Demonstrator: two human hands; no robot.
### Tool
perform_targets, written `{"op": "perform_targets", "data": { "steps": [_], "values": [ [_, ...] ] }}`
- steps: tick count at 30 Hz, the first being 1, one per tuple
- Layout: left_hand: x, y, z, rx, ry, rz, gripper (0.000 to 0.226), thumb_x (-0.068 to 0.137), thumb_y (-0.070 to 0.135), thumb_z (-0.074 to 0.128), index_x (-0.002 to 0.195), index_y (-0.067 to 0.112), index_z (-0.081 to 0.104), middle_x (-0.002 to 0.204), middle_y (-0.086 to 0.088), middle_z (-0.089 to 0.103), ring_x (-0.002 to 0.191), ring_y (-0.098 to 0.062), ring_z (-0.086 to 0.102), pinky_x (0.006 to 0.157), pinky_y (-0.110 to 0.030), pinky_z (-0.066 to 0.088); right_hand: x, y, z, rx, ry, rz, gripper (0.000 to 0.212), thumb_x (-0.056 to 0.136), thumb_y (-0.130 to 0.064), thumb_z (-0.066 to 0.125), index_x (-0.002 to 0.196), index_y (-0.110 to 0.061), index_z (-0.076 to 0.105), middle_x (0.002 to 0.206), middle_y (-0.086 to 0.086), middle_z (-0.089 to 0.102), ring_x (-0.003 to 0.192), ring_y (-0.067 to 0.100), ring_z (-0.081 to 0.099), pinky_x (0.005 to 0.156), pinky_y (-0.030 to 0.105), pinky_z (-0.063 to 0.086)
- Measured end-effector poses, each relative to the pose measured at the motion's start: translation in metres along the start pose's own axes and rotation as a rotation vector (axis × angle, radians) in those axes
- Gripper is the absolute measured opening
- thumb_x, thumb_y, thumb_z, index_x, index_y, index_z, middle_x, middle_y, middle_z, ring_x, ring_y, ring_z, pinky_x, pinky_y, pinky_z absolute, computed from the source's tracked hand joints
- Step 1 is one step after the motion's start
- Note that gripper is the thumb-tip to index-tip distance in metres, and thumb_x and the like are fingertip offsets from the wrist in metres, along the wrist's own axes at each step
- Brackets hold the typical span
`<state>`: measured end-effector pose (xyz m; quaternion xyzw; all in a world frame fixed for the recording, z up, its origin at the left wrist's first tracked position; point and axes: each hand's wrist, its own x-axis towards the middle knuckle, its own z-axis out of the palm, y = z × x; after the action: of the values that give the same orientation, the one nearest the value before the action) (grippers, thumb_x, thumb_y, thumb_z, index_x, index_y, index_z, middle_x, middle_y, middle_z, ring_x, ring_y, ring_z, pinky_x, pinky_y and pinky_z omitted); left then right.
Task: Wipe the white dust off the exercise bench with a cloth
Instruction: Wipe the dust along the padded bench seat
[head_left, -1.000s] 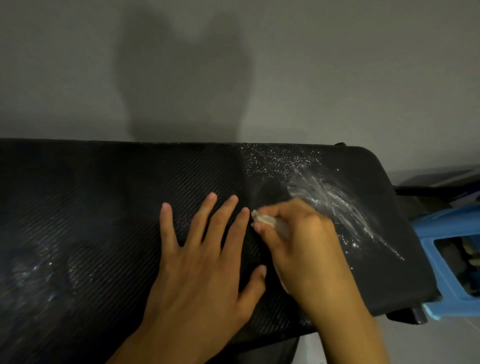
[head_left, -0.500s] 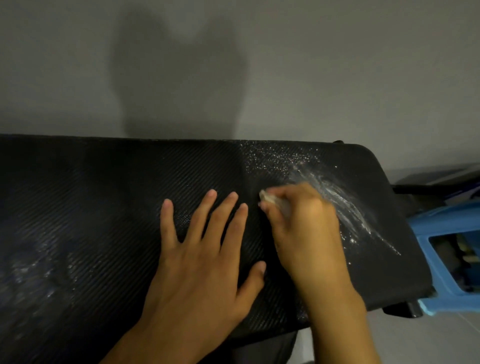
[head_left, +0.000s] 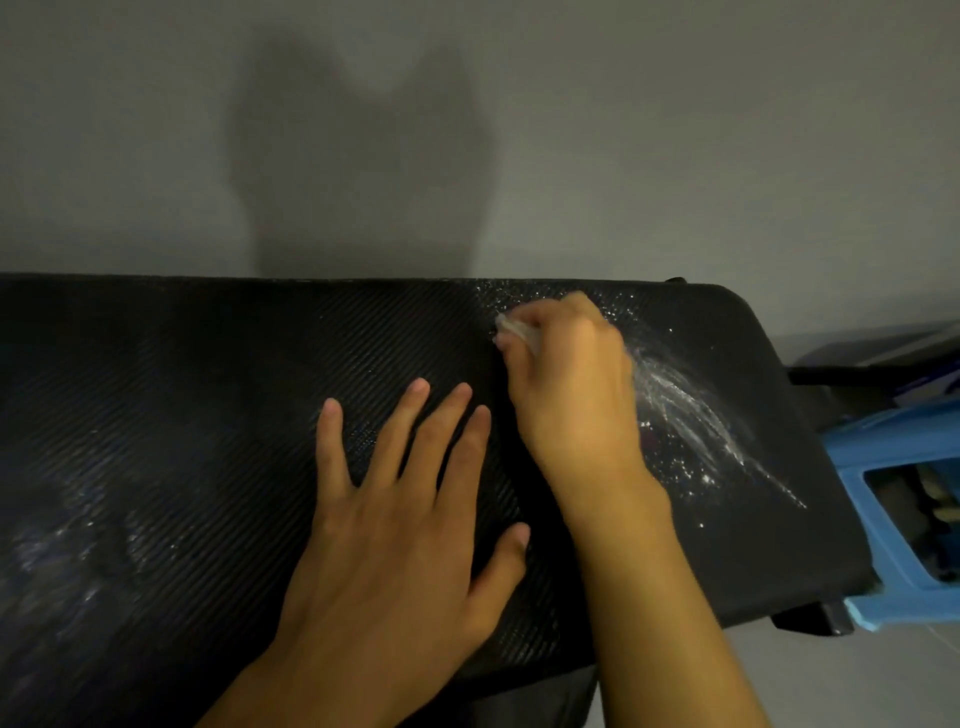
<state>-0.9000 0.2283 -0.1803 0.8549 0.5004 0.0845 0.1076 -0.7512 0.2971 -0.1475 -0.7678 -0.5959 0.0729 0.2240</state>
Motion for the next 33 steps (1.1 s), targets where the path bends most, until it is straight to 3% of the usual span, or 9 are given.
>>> {"op": "perform_targets", "data": {
  "steps": [3, 8, 12, 15, 19, 24, 29, 33],
  "values": [
    [0.000, -0.001, 0.000, -0.005, -0.004, -0.002, 0.080, 0.091, 0.064, 0.041, 0.151, 0.010, 0.049, 0.161, -0.007, 0.042, 0.154, -0.029, 0.031, 0.116, -0.075, 0.019, 0.005, -0.006, 0.007, -0.065, -0.050, -0.055, 0.023, 0.101, -0.029, 0.057, 0.117, -0.017, 0.068, 0.116, 0.002, 0.057, 0.093, 0.031, 0.065, 0.078, 0.044, 0.054],
    [0.001, -0.001, 0.000, -0.030, 0.009, -0.013, 0.081, 0.089, 0.064, 0.044, 0.150, 0.012, 0.049, 0.160, -0.006, 0.043, 0.153, -0.028, 0.032, 0.117, -0.075, 0.018, -0.035, 0.008, -0.014, 0.059, -0.100, -0.076, 0.019, 0.097, -0.032, 0.062, 0.113, -0.028, 0.070, 0.110, -0.007, 0.061, 0.097, 0.021, 0.065, 0.082, 0.044, 0.055],
    [0.000, 0.000, 0.000, -0.030, 0.008, -0.013, 0.079, 0.091, 0.063, 0.042, 0.151, 0.012, 0.048, 0.161, -0.006, 0.042, 0.154, -0.028, 0.031, 0.116, -0.078, 0.015, 0.010, 0.006, -0.003, -0.072, -0.001, -0.017, 0.024, 0.100, -0.030, 0.058, 0.118, -0.019, 0.069, 0.113, 0.004, 0.058, 0.097, 0.032, 0.064, 0.078, 0.041, 0.052],
    [0.000, 0.000, 0.000, -0.034, 0.017, -0.022, 0.078, 0.091, 0.063, 0.041, 0.150, 0.013, 0.049, 0.160, -0.006, 0.042, 0.153, -0.028, 0.032, 0.116, -0.079, 0.013, 0.032, -0.006, 0.006, -0.111, -0.033, -0.019, 0.025, 0.101, -0.029, 0.056, 0.121, -0.019, 0.068, 0.117, 0.004, 0.058, 0.100, 0.033, 0.064, 0.076, 0.037, 0.049],
    [-0.001, 0.000, 0.000, -0.035, 0.028, -0.026, 0.077, 0.091, 0.063, 0.043, 0.151, 0.013, 0.049, 0.160, -0.008, 0.043, 0.153, -0.029, 0.031, 0.116, -0.078, 0.012, 0.003, -0.004, -0.003, -0.002, -0.123, -0.116, 0.023, 0.097, -0.035, 0.061, 0.116, -0.028, 0.070, 0.114, -0.001, 0.063, 0.103, 0.026, 0.064, 0.085, 0.044, 0.054],
    [-0.001, 0.001, -0.002, -0.006, 0.016, -0.023, 0.078, 0.092, 0.062, 0.040, 0.151, 0.013, 0.048, 0.162, -0.008, 0.041, 0.153, -0.030, 0.031, 0.116, -0.077, 0.015, 0.050, -0.002, 0.002, -0.109, -0.077, -0.015, 0.025, 0.096, -0.031, 0.062, 0.114, -0.017, 0.072, 0.114, 0.013, 0.067, 0.103, 0.039, 0.065, 0.084, 0.045, 0.055],
    [-0.002, 0.002, -0.002, -0.011, 0.022, -0.024, 0.077, 0.091, 0.062, 0.042, 0.150, 0.013, 0.050, 0.160, -0.008, 0.043, 0.153, -0.030, 0.032, 0.116, -0.077, 0.016, 0.034, -0.023, 0.012, 0.022, -0.211, -0.151, 0.022, 0.093, -0.035, 0.064, 0.107, -0.022, 0.075, 0.108, 0.007, 0.072, 0.101, 0.031, 0.068, 0.087, 0.042, 0.056],
    [-0.002, 0.002, -0.001, -0.004, 0.032, -0.027, 0.079, 0.090, 0.062, 0.043, 0.149, 0.011, 0.051, 0.159, -0.009, 0.044, 0.152, -0.030, 0.034, 0.115, -0.077, 0.019, 0.035, -0.010, 0.003, -0.027, -0.164, -0.046, 0.021, 0.093, -0.036, 0.065, 0.109, -0.025, 0.074, 0.109, 0.005, 0.072, 0.101, 0.030, 0.068, 0.084, 0.037, 0.055]
  ]
}}
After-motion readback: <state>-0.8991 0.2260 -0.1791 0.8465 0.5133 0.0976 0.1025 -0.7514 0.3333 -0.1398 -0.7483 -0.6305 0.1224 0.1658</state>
